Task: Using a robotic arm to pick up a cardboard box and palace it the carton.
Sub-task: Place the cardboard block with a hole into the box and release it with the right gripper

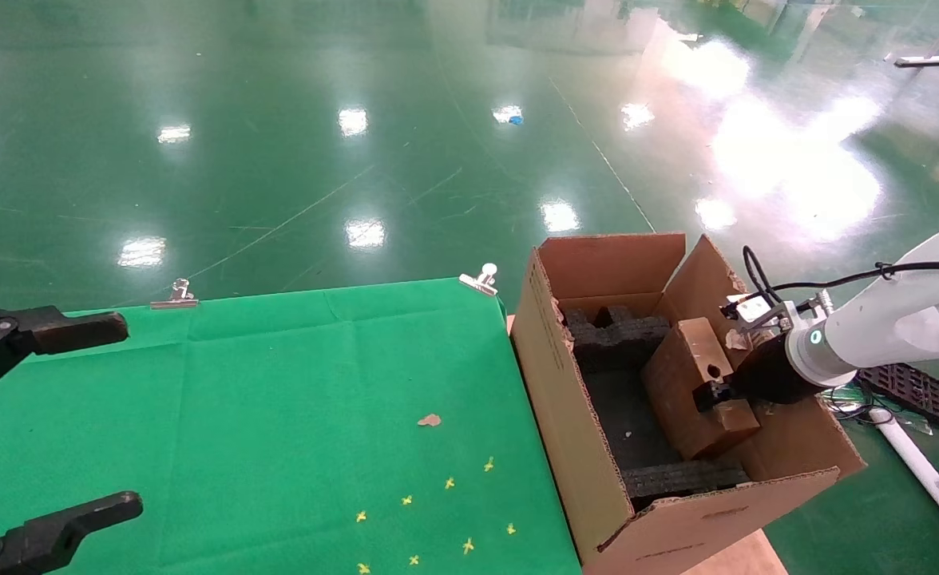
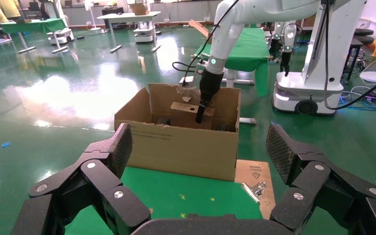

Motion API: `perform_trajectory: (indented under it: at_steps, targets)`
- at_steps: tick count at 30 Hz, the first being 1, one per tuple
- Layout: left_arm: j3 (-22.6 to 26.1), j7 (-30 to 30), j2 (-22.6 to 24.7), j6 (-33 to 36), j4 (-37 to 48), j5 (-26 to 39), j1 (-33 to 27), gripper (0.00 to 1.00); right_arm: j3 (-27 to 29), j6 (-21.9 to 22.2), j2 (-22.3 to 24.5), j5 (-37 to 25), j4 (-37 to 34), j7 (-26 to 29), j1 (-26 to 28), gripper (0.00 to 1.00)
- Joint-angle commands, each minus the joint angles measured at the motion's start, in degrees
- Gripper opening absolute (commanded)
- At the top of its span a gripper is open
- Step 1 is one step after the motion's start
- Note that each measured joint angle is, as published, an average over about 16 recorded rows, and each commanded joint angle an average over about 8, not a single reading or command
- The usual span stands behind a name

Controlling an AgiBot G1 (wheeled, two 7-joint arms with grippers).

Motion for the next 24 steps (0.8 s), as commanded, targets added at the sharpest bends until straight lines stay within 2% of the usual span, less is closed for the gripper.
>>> perform_trajectory:
  at_steps: [1, 14, 24]
  targets:
    - [0.0, 0.0, 0.0, 0.0, 0.0, 0.0, 0.0, 1.00, -0.1, -0.1, -0.2, -0.2, -0.4, 0.0, 0.2, 1.00]
    - [0.0, 0.0, 0.0, 0.0, 0.0, 0.0, 0.0, 1.00, 0.5, -1.7, 0.2, 0.7, -0.5, -1.8, 4.0, 1.00]
    - [0.1, 0.0, 0.0, 0.0, 0.0, -0.1, 0.0, 1.00, 2.7, -4.0, 3.5, 3.3, 2.8, -7.9, 16.2, 1.00]
